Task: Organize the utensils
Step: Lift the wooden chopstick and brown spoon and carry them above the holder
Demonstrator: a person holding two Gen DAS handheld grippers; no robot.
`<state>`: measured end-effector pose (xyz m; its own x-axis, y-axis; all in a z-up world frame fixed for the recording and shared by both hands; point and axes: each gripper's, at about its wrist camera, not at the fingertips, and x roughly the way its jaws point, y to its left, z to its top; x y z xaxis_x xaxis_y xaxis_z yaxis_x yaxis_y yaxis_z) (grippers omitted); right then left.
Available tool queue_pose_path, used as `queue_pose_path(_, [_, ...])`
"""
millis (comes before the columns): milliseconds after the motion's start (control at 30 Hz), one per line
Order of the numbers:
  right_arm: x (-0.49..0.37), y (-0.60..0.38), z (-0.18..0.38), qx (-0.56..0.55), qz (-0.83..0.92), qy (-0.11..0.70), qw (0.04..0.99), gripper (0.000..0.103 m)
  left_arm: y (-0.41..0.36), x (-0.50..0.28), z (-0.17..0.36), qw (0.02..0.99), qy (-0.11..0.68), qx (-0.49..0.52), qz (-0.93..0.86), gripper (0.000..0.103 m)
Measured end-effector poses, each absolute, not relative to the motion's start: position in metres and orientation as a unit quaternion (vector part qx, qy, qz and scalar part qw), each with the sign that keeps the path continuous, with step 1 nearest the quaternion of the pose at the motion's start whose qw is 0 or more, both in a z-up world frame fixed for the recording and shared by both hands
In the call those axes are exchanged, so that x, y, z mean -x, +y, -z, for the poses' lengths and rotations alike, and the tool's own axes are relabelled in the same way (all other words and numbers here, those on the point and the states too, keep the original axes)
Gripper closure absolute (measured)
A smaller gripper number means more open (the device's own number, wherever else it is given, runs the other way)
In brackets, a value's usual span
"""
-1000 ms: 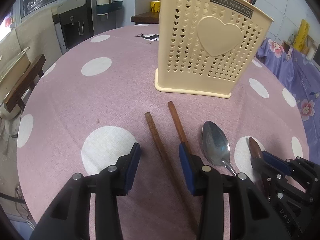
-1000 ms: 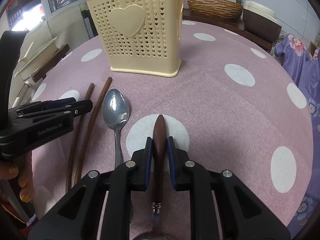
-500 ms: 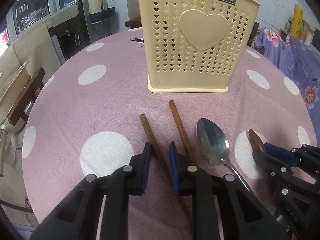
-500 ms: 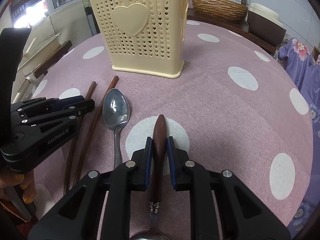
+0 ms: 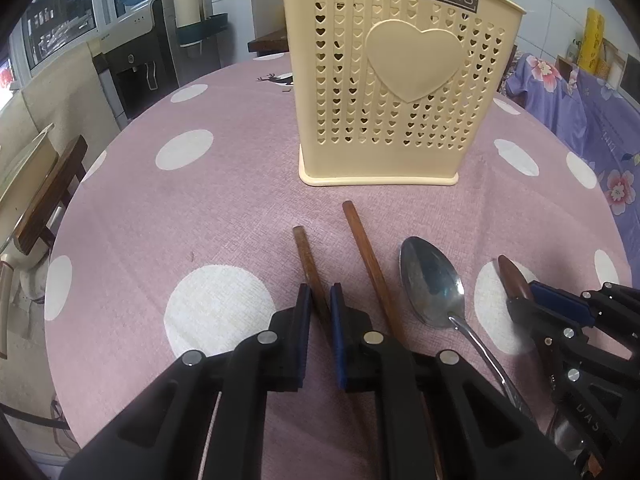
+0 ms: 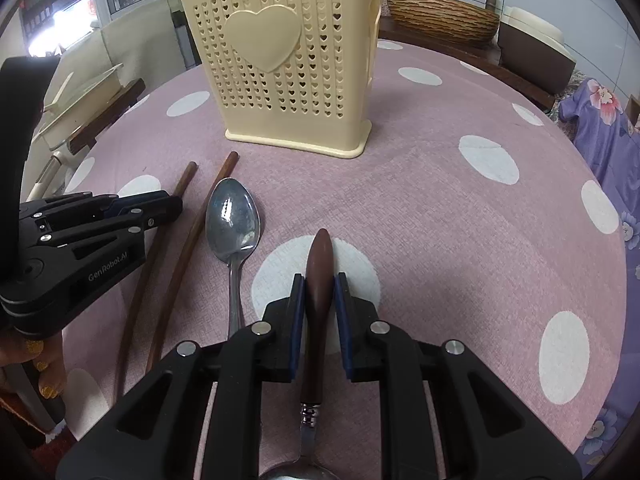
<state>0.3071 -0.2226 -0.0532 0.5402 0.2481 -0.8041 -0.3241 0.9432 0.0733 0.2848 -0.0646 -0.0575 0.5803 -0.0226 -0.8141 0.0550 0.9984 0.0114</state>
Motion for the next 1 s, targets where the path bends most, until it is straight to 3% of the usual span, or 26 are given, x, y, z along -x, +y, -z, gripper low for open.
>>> queue_pose_path(567, [-0.303,-0.234,0.041,0.024,-0.174,0.423,0.889,0.087,-0.053,-0.287,0.047,0.894,0.446,0.029,0.035,0.095])
queue_pose_path(1000, [-0.289,-0.264,-0.014,-0.019,-0.179,0.349,0.920,0.087,-0.028,-0.259,-0.034,0.935,0.343,0.070,0.065,0.095])
